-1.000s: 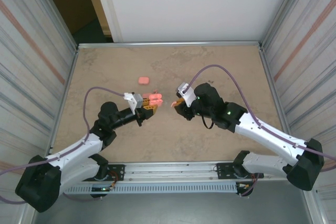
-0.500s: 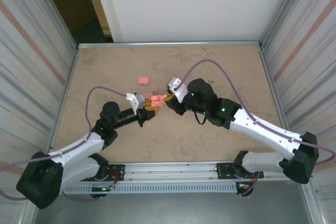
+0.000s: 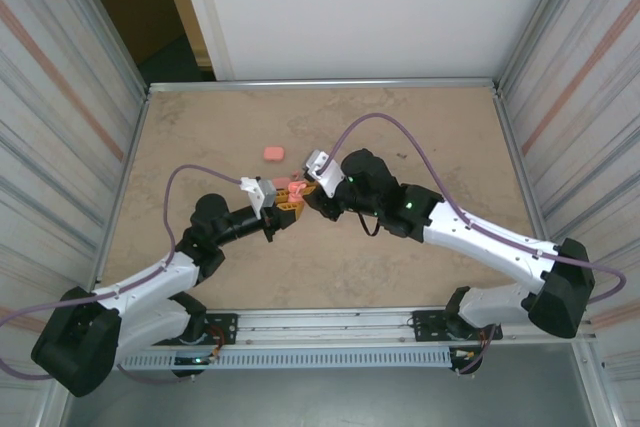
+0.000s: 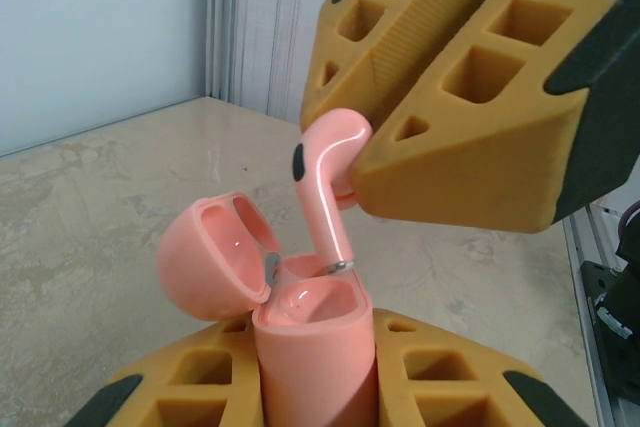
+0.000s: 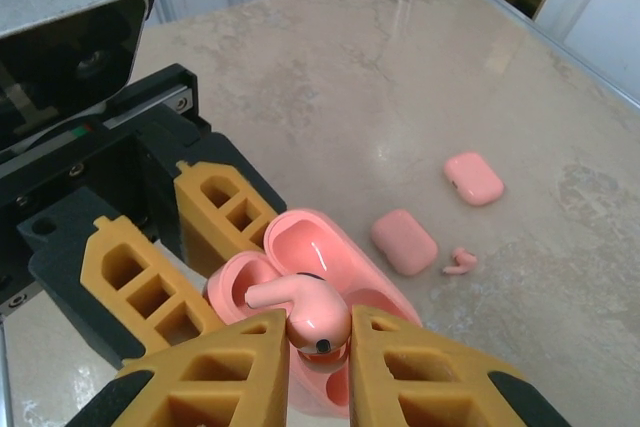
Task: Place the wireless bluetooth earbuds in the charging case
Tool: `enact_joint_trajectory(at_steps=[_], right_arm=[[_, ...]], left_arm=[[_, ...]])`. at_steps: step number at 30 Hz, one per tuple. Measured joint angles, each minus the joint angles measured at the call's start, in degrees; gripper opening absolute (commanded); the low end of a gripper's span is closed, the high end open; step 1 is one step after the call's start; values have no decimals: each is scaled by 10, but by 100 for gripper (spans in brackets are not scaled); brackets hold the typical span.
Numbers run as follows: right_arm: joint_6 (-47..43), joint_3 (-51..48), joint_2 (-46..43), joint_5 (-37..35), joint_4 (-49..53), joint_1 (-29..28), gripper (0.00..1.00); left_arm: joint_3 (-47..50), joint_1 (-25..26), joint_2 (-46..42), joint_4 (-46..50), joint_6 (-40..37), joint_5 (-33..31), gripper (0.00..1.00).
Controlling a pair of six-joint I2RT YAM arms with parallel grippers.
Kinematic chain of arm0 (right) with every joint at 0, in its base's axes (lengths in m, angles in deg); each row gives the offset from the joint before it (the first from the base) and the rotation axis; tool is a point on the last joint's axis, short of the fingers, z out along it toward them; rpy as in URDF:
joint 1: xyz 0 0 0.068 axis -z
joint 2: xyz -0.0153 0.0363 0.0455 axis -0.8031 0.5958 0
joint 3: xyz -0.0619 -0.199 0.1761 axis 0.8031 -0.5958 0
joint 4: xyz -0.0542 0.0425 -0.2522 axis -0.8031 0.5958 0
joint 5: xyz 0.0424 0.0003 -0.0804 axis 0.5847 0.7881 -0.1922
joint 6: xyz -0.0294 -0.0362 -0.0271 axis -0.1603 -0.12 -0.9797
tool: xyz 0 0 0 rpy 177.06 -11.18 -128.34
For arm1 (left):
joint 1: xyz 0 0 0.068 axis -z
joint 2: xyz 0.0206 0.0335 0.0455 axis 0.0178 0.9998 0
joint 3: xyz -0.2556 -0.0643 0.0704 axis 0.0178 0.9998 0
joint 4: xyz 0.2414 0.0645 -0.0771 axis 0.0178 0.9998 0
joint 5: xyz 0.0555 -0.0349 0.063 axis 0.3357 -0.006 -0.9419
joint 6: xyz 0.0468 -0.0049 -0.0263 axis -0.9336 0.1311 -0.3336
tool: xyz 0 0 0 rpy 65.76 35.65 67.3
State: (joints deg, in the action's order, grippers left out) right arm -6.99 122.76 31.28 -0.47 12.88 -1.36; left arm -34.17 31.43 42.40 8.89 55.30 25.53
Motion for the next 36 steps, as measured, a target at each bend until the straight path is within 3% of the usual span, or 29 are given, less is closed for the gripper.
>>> enact_joint_trajectory(at_steps=[23, 36], right_arm=[[-3, 22, 33, 24, 21, 0, 20], [-9, 29, 35, 45, 28, 0, 36]], left_arm=[[0, 2, 0, 0, 0, 0, 0], [0, 2, 0, 4, 0, 4, 0]])
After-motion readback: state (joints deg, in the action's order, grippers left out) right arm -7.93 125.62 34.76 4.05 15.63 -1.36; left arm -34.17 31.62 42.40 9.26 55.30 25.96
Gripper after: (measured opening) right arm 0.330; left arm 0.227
